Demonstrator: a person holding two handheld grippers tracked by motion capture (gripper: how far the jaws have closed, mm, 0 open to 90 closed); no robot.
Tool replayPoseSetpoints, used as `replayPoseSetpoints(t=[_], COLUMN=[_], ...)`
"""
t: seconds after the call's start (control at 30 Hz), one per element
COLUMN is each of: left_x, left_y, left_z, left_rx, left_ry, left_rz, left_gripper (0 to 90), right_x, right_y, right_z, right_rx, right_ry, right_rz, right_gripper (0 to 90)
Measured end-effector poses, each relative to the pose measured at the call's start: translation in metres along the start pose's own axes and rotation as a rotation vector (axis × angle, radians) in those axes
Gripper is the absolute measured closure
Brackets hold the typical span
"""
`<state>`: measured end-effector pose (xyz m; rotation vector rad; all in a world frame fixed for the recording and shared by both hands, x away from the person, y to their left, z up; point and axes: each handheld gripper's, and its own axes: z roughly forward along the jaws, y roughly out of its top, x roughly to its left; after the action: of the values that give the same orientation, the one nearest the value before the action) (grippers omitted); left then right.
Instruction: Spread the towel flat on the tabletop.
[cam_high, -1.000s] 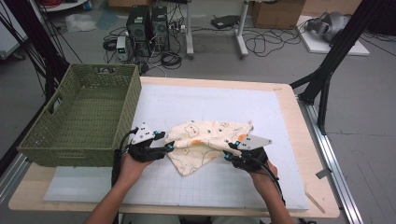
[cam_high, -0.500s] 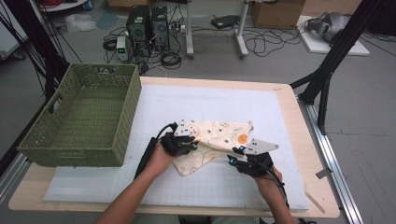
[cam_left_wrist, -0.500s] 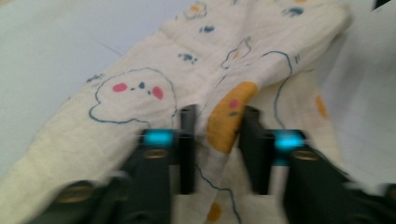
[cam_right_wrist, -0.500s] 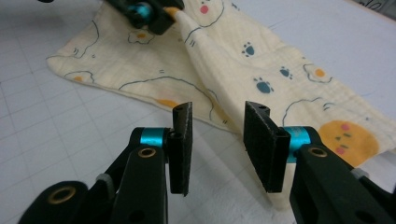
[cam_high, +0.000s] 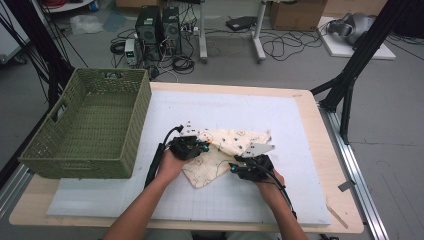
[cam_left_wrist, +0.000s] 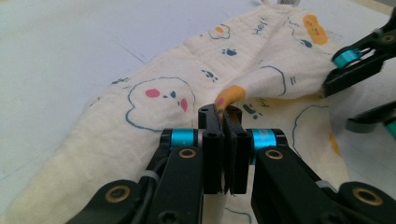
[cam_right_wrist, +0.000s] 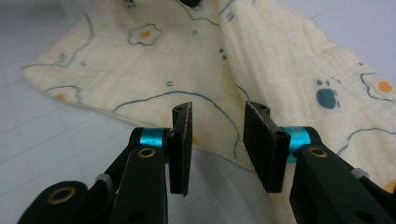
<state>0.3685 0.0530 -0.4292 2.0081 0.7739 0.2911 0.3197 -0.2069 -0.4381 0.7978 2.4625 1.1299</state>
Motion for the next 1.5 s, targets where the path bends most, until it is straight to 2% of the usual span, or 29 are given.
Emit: replayPoseSetpoints(t=[0.1, 0.17, 0.27, 0.3, 0.43, 0.47, 0.5, 0.7, 0.73, 0.77, 0.8, 0.83, 0.87, 0.9, 1.0, 1.07, 1.13, 1.23, 1.33, 1.37, 1.43, 1.5], left_x=[0.001, 0.001, 0.001, 0.002, 0.003, 0.003, 0.003, -0.002, -0.002, -0.002, -0.001, -0.001, 0.0, 0.0, 0.001, 0.003, 0.003, 0.001, 0.001, 0.001, 0.002, 0.003], left_y=[0.0, 0.0, 0.0, 0.0, 0.0, 0.0, 0.0, -0.001, -0.001, -0.001, -0.001, -0.002, -0.002, -0.003, -0.006, -0.008, -0.011, -0.017, -0.023, -0.026, -0.032, -0.039], left_z=[0.0, -0.001, -0.001, -0.002, -0.003, -0.003, -0.003, 0.002, 0.002, 0.002, 0.001, 0.002, 0.001, 0.0, -0.007, -0.014, -0.022, -0.033, -0.044, -0.048, -0.056, -0.062], left_rx=[0.004, 0.002, 0.0, 0.001, 0.0, 0.0, 0.001, 0.029, 0.029, 0.026, 0.03, 0.031, 0.033, 0.029, -0.002, -0.028, -0.046, -0.058, -0.063, -0.065, -0.075, -0.063], left_ry=[-0.006, -0.003, 0.001, 0.001, 0.004, 0.004, 0.002, 0.004, 0.011, 0.014, 0.016, 0.023, 0.026, 0.032, 0.056, 0.062, 0.07, 0.085, 0.099, 0.103, 0.104, 0.106], left_rz=[-0.004, -0.003, -0.006, -0.007, -0.009, -0.009, -0.01, 0.007, 0.007, -0.004, -0.008, -0.016, -0.012, -0.017, -0.035, -0.043, -0.043, -0.027, -0.028, -0.03, -0.044, -0.057], left_gripper=[86.7, 86.6, 86.4, 86.3, 86.1, 85.9, 85.9, 82.0, 80.4, 73.6, 73.6, 69.3, 64.6, 61.2, 51.6, 47.7, 45.2, 40.8, 36.5, 34.2, 34.1, 33.3], right_x=[-0.004, -0.008, -0.009, -0.008, -0.006, 0.0, 0.0, 0.022, 0.025, 0.03, 0.03, 0.031, 0.03, 0.028, 0.018, 0.007, -0.006, -0.025, -0.038, -0.044, -0.047, -0.049], right_y=[-0.001, -0.002, -0.004, -0.004, -0.005, -0.007, -0.007, -0.012, -0.013, -0.016, -0.016, -0.017, -0.018, -0.018, -0.016, -0.014, -0.013, -0.013, -0.014, -0.015, -0.015, -0.014], right_z=[0.01, 0.012, 0.011, 0.01, 0.005, 0.0, 0.0, -0.016, -0.018, -0.022, -0.022, -0.025, -0.027, -0.03, -0.047, -0.06, -0.069, -0.07, -0.056, -0.043, -0.038, -0.028], right_rx=[0.036, 0.035, 0.034, 0.038, 0.058, 0.066, 0.066, 0.08, 0.082, 0.085, 0.085, 0.088, 0.078, 0.065, -0.024, -0.095, -0.123, -0.087, -0.006, 0.041, 0.056, 0.069], right_ry=[-0.016, 0.012, 0.061, 0.075, 0.108, 0.137, 0.137, 0.24, 0.261, 0.276, 0.276, 0.278, 0.281, 0.274, 0.233, 0.18, 0.087, -0.058, -0.138, -0.146, -0.146, -0.138], right_rz=[0.023, 0.053, 0.067, 0.066, 0.067, 0.042, 0.042, -0.022, -0.026, -0.045, -0.045, -0.039, -0.027, -0.009, 0.034, 0.077, 0.114, 0.145, 0.155, 0.167, 0.17, 0.169], right_gripper=[63.5, 67.6, 84.8, 86.3, 87.0, 86.9, 86.9, 86.9, 86.9, 86.5, 86.5, 85.3, 80.3, 72.6, 63.7, 60.8, 55.3, 50.2, 45.1, 42.9, 42.7, 42.8])
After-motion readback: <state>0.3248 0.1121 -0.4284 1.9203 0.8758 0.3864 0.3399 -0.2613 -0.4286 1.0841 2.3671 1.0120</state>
